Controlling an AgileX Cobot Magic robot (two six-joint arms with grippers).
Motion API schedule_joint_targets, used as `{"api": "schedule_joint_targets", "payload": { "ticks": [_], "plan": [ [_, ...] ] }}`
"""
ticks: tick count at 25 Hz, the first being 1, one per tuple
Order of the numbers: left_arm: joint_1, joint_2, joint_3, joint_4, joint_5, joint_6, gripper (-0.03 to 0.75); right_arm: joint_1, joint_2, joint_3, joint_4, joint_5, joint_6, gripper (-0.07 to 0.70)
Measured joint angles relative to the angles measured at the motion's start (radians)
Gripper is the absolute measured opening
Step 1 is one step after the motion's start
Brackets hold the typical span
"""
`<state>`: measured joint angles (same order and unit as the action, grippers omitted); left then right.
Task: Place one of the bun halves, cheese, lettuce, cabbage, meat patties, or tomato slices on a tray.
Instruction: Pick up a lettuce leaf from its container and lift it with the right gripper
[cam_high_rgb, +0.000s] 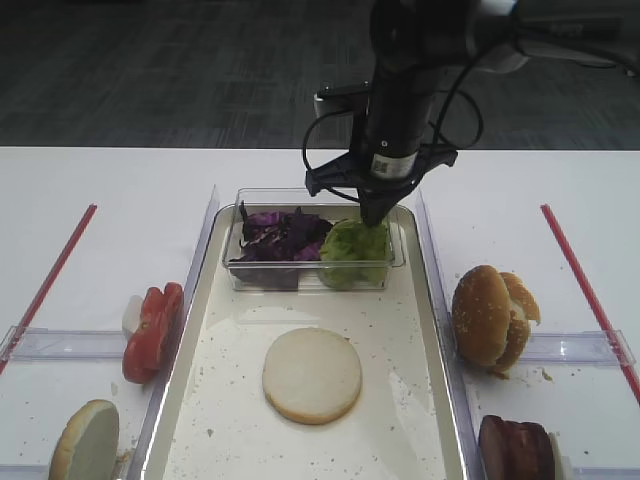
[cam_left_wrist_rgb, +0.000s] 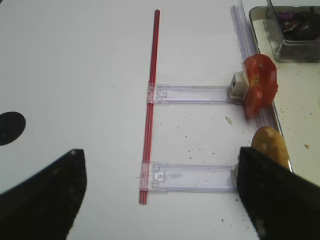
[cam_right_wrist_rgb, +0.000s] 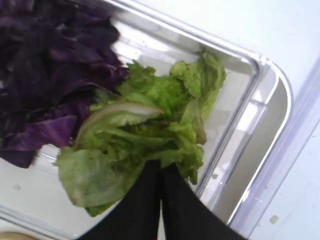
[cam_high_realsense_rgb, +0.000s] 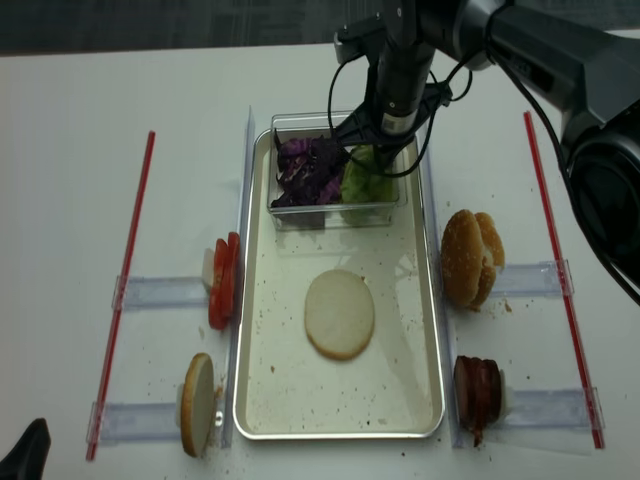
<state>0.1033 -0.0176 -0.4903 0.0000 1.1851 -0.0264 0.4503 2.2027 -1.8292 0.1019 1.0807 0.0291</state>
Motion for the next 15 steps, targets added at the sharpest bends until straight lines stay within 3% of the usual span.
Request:
{"api": "schedule_joint_targets", "payload": {
  "ticks": [10, 15],
  "plan": [
    [0.0, 0.0, 0.0, 0.0, 0.0, 0.0, 0.566, 0.0, -0.008, -0.179, 0.011, 0.138, 0.0, 0.041],
    [0.0, 0.0, 0.0, 0.0, 0.0, 0.0, 0.566, 0.0, -0.008, -0.238, 0.018, 0.153, 0.0, 0.041]
  ]
}}
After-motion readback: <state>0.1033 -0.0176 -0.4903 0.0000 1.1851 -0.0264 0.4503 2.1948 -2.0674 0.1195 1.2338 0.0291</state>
